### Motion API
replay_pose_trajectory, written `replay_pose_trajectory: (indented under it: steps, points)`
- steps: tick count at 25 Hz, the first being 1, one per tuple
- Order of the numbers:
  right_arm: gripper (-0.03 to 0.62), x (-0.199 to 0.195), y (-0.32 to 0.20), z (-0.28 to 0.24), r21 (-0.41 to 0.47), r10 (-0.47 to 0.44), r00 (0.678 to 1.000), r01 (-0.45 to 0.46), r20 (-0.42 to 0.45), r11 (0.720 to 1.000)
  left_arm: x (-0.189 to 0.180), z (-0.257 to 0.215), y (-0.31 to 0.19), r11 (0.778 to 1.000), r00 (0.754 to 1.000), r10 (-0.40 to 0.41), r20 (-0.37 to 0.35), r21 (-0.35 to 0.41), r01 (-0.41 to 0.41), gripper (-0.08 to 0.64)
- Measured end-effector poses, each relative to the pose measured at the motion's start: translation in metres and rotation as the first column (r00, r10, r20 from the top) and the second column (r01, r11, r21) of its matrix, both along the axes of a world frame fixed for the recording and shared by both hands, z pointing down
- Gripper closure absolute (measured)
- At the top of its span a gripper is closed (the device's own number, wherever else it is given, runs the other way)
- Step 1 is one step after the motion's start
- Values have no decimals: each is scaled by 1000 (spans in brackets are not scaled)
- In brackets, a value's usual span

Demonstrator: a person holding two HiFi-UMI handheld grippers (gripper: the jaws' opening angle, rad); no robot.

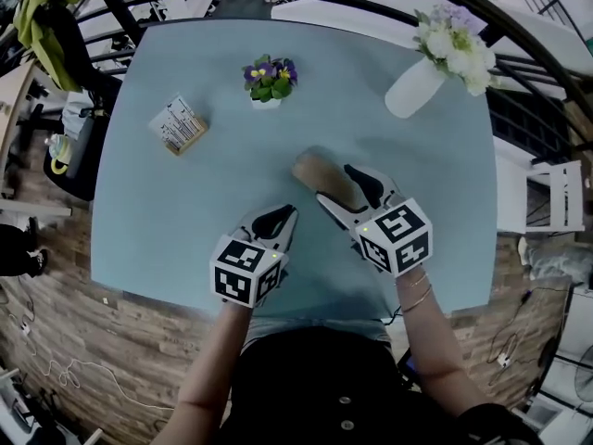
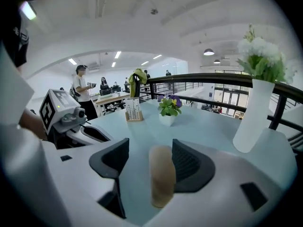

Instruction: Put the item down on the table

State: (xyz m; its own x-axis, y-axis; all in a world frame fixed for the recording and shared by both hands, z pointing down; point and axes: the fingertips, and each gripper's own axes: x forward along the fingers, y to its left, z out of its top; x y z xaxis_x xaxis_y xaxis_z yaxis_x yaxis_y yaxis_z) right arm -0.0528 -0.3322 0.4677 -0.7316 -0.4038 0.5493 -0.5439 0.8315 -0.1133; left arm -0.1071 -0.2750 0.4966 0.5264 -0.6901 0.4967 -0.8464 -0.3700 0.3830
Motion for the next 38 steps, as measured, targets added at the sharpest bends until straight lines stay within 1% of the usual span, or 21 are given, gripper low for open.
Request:
replay_pose_trajectory:
  steps: [5,10,14,19,22,25,27,29,32,35,38]
  points:
    - [346,11,10,-26,14,65,994,-66,87,998,1,-22,-4,999,1000,25,17,43,-26,540]
    - [372,27,19,-43,39,109,984,-116,139,993,7,-38,-6,997,999,40,26,72,-42,540]
    - [434,40,25,-57,60,167,965,-182,203,981,14,-49,-8,993,997,71,36,97,-74,540]
    - [477,46,35,-64,39,197,943,-215,268,976,25,-62,-6,983,991,129,40,129,-133,540]
    - [507,50,41,-66,39,207,936,-227,286,973,31,-65,-5,979,988,148,50,136,-154,540]
    - [532,50,50,-65,23,193,940,-208,281,978,38,-66,-2,974,984,170,45,142,-174,541]
    - [558,51,56,-66,24,189,941,-204,280,979,42,-66,0,972,982,183,40,142,-187,541]
    - [587,52,59,-67,27,202,935,-219,291,975,46,-65,3,970,979,198,43,137,-202,541]
    - [588,55,65,-64,20,214,930,-231,298,973,52,-61,6,970,978,201,51,127,-206,541]
    - [588,56,72,-58,-6,218,927,-227,304,974,54,-57,8,975,980,182,81,117,-190,541]
    - [588,55,79,-52,-35,226,922,-226,316,973,57,-51,14,975,977,191,92,96,-199,541]
